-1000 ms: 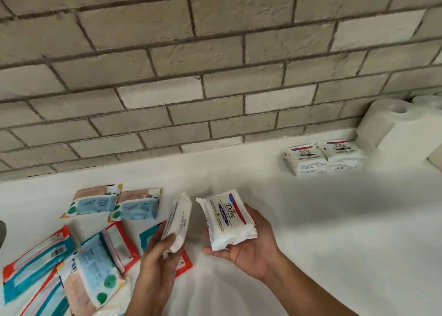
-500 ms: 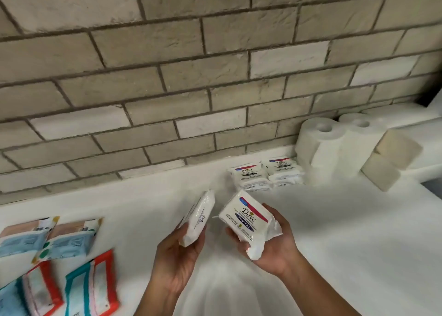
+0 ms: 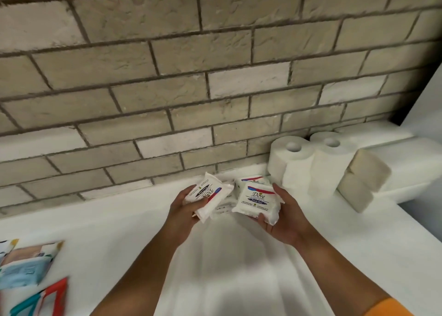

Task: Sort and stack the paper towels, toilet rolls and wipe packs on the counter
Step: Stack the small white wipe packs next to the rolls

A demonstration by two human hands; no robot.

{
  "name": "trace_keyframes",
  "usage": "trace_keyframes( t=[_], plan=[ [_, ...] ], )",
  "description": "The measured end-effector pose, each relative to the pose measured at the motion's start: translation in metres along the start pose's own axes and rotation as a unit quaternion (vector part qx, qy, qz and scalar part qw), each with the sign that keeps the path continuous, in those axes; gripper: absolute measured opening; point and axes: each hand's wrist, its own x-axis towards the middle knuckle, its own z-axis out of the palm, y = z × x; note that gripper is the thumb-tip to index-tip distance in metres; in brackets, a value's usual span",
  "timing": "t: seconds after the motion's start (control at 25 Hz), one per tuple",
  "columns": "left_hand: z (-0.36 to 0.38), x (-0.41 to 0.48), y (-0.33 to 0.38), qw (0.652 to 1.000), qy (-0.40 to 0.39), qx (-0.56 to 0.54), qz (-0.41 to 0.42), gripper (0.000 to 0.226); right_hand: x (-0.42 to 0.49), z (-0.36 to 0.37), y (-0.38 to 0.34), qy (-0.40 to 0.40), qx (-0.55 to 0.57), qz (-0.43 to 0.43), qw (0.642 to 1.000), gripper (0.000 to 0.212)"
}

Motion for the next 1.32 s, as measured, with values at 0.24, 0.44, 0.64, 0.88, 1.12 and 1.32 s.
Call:
trace_keyframes(
  t=[0.24, 0.44, 0.64, 0.88, 1.12, 1.32],
  plan=[
    [0.010, 0.034, -0.003, 0.997, 0.046, 0.066, 0.004, 0.074, 0.036, -0.009, -0.013, 0.097, 0.024, -0.048, 0.994, 0.058],
    [0.022, 0.044, -0.009, 0.990, 0.064, 0.104, 0.073, 0.075, 0.048, -0.004, -0.023, 0.167, -0.040, -0.059, 0.983, 0.033],
    [0.033, 0.042, -0.013, 0.987, 0.087, 0.098, 0.088, 0.067, 0.056, -0.007, -0.023, 0.188, -0.055, -0.069, 0.978, 0.040],
    [0.032, 0.018, -0.024, 0.983, 0.172, -0.045, 0.044, 0.045, 0.067, -0.001, -0.025, 0.219, -0.039, -0.129, 0.966, 0.046],
    [0.048, -0.002, -0.046, 0.961, 0.145, -0.234, 0.023, 0.063, 0.077, 0.000, -0.017, 0.325, -0.093, -0.162, 0.927, 0.032],
    [0.078, 0.003, -0.054, 0.939, 0.182, -0.290, 0.032, 0.044, 0.071, 0.000, -0.013, 0.328, -0.111, -0.155, 0.925, 0.025]
  ],
)
